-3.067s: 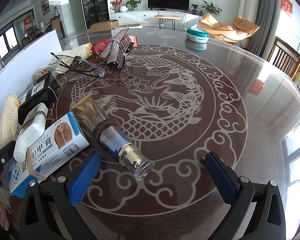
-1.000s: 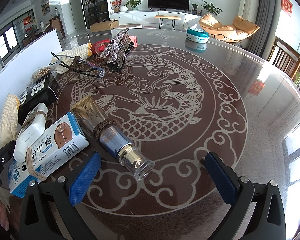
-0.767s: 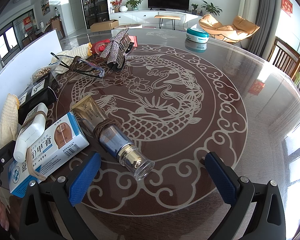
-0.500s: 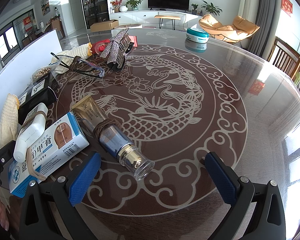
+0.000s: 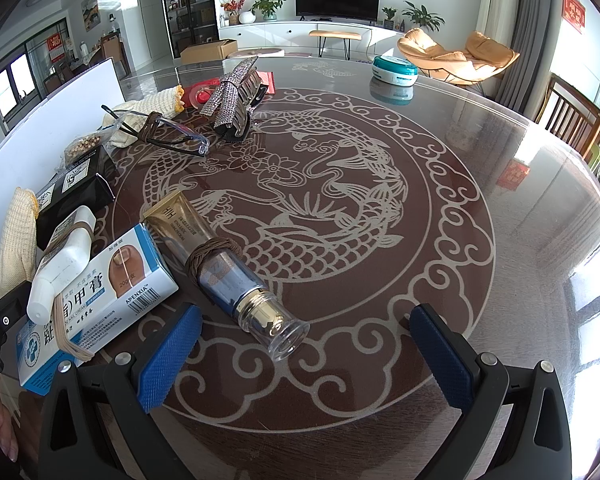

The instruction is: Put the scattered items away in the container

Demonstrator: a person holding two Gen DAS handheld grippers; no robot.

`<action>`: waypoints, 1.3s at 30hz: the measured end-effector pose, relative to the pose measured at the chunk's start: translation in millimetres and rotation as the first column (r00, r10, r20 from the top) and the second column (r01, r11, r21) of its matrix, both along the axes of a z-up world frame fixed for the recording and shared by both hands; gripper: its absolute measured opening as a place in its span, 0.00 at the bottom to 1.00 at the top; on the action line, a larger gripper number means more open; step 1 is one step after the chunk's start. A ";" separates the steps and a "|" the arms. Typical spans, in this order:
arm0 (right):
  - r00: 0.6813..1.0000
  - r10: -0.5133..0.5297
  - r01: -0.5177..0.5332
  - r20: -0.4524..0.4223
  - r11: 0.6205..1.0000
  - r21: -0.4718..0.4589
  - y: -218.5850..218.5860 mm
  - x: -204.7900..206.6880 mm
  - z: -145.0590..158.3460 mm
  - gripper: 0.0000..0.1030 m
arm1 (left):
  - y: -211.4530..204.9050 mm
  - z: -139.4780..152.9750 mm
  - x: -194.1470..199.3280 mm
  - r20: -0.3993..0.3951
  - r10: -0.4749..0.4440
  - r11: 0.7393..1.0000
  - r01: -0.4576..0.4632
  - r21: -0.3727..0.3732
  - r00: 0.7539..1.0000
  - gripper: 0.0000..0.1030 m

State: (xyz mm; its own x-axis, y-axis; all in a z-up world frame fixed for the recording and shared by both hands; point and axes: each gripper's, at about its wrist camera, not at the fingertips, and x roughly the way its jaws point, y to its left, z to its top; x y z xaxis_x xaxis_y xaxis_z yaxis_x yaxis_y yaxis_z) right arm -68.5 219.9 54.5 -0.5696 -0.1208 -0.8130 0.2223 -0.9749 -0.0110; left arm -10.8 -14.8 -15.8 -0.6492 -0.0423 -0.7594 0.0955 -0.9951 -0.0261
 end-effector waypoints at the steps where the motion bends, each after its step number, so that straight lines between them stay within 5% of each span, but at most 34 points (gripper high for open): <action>1: 1.000 0.000 0.000 0.000 1.000 0.000 0.0 0.0 0.0 1.00 | 0.0 -0.3 -0.5 0.002 0.000 1.000 0.000 0.000 1.000 1.00; 39: 1.000 0.000 0.000 0.000 1.000 0.000 0.0 -0.1 0.0 1.00 | 1.3 -1.4 -2.0 0.010 -0.008 1.000 0.008 0.006 1.000 1.00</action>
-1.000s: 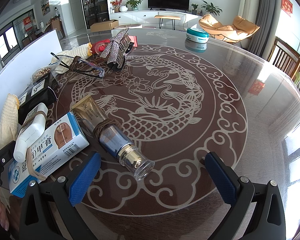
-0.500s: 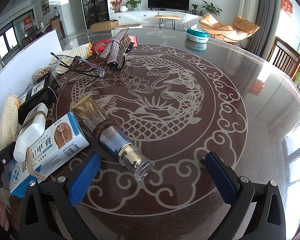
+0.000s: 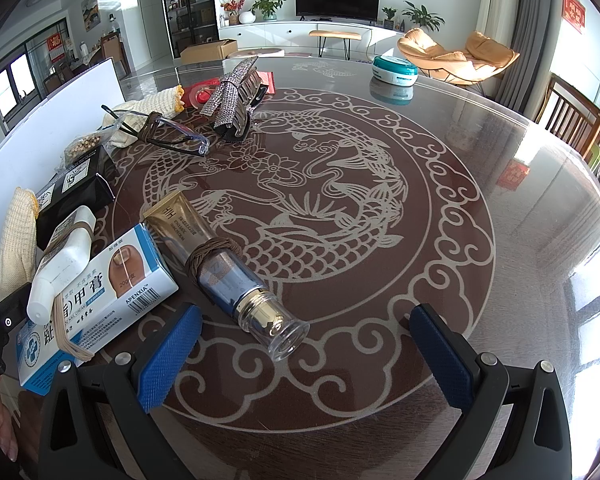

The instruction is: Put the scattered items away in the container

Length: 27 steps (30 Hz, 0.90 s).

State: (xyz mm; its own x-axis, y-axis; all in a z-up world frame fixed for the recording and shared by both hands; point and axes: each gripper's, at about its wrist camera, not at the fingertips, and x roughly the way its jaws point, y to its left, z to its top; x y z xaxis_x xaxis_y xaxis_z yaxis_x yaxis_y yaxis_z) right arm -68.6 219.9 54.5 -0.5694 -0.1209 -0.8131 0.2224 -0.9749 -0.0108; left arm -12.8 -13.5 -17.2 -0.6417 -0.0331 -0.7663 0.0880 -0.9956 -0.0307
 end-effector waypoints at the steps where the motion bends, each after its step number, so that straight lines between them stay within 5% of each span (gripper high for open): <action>1: 1.000 0.000 0.000 0.000 1.000 0.000 0.0 0.0 0.0 1.00 | -0.7 0.3 0.3 -0.002 0.003 1.000 -0.003 0.002 1.000 1.00; 27: 1.000 0.000 0.000 0.000 1.000 0.000 -0.3 0.2 0.1 1.00 | -0.3 2.2 2.0 -0.015 0.002 1.000 -0.002 -0.005 1.000 1.00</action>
